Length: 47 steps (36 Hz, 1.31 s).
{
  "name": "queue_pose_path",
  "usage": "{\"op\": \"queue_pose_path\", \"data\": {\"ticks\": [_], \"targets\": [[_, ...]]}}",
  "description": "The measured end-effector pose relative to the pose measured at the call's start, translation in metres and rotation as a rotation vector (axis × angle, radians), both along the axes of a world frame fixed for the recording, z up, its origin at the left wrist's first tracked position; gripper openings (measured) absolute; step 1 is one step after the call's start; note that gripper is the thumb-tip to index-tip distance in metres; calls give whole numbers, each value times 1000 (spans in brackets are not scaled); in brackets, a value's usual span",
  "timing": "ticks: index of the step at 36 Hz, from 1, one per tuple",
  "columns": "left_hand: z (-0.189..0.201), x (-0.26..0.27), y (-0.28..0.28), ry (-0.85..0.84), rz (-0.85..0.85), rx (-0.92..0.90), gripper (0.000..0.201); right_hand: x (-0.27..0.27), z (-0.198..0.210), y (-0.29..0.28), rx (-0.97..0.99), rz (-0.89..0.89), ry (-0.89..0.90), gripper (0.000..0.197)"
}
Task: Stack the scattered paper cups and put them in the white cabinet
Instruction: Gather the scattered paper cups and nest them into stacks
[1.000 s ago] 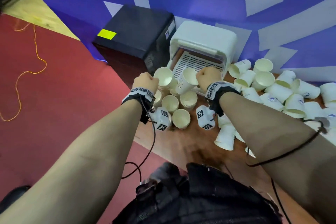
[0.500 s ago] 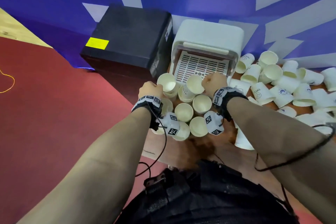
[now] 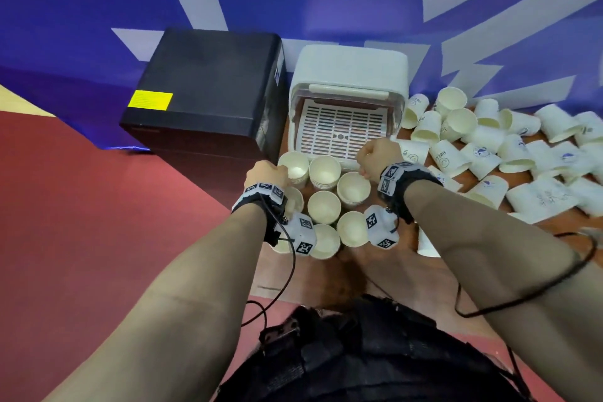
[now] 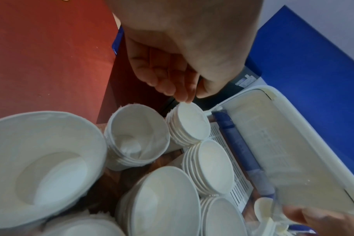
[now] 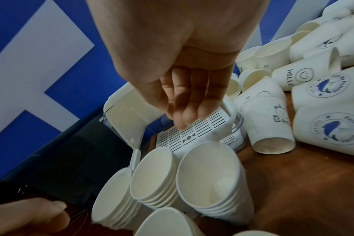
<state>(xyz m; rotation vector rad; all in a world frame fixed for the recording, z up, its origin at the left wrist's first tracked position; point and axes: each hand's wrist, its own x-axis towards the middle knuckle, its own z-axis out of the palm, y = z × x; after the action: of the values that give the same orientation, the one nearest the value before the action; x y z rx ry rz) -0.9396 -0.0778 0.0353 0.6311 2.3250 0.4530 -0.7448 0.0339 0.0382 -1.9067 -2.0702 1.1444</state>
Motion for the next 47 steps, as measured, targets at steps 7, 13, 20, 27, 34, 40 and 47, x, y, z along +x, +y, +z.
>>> {"op": "queue_pose_path", "data": {"ticks": [7, 13, 20, 27, 34, 40, 47], "targets": [[1, 38, 15, 16, -190, 20, 26, 53, 1, -18, 13, -76, -72, 25], [5, 108, 40, 58, -501, 53, 28, 129, -5, -43, 2, -202, -120, 30], [13, 231, 59, 39, -734, 118, 26, 241, 1, -72, 28, -352, -218, 31], [7, 359, 55, 75, -879, 104, 25, 374, 10, -100, 55, -508, -253, 30], [6, 492, 39, 66, -959, 106, 23, 522, 3, -129, -6, -638, -129, 21], [6, 571, 34, 104, -1035, 54, 25, 609, 1, -134, -36, -725, -125, 19], [-8, 626, 72, 148, -1082, -30, 24, 660, -15, -105, -63, -766, -63, 20]]}}
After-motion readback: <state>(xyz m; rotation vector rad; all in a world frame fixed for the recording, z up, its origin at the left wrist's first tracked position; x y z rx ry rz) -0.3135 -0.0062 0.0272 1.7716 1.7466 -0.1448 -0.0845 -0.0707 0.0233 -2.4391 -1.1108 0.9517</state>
